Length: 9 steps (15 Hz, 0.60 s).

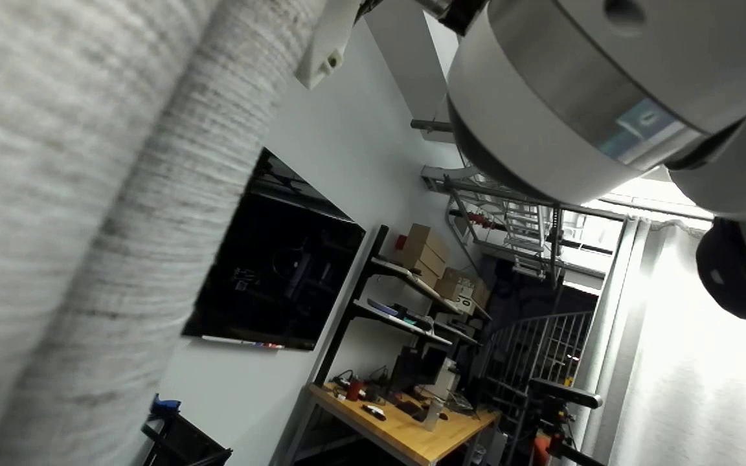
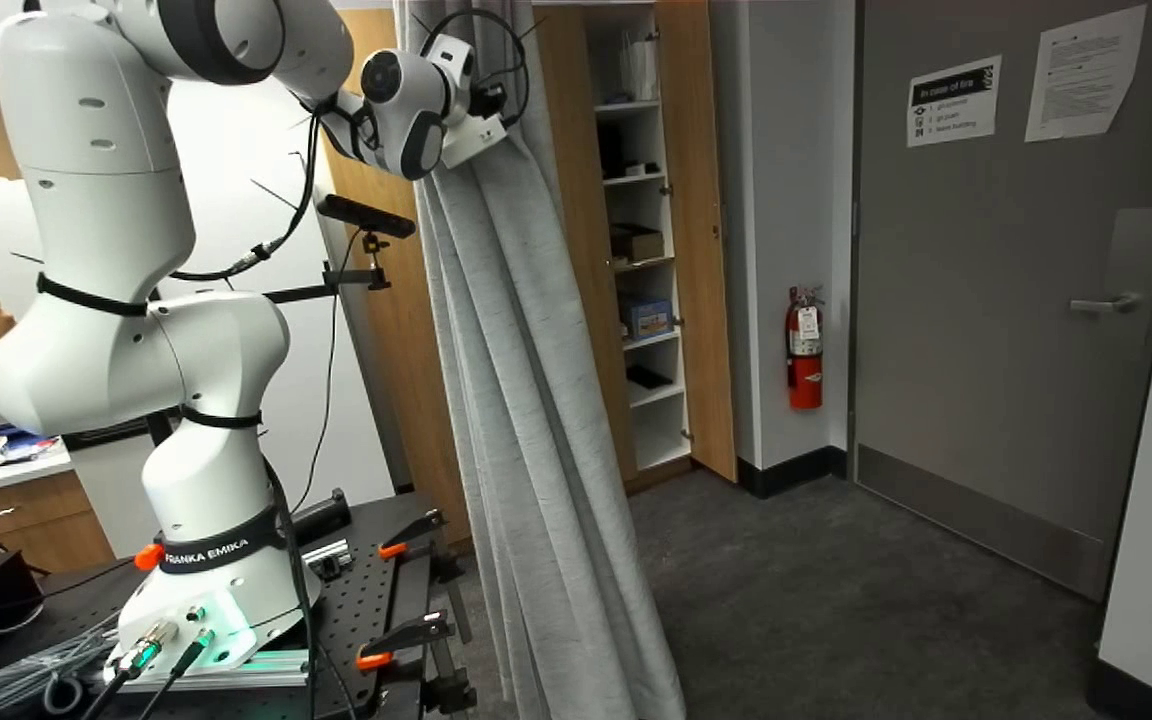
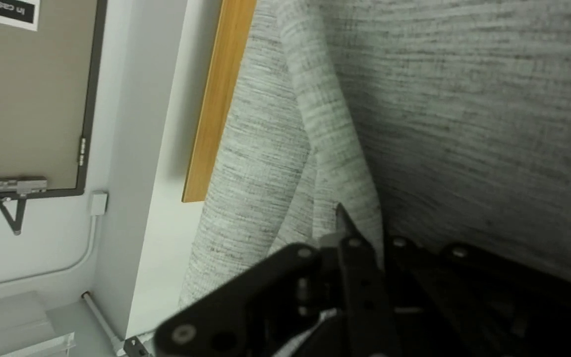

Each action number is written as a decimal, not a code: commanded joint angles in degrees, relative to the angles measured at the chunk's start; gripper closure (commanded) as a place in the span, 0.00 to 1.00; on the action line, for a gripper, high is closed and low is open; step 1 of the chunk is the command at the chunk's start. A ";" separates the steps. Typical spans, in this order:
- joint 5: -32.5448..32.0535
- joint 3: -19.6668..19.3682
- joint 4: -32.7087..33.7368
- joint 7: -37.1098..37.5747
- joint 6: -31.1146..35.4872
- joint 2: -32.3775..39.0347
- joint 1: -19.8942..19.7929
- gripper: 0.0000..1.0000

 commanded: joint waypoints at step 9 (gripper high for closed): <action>1.67 -5.75 0.37 0.69 7.02 8.71 2.66 0.97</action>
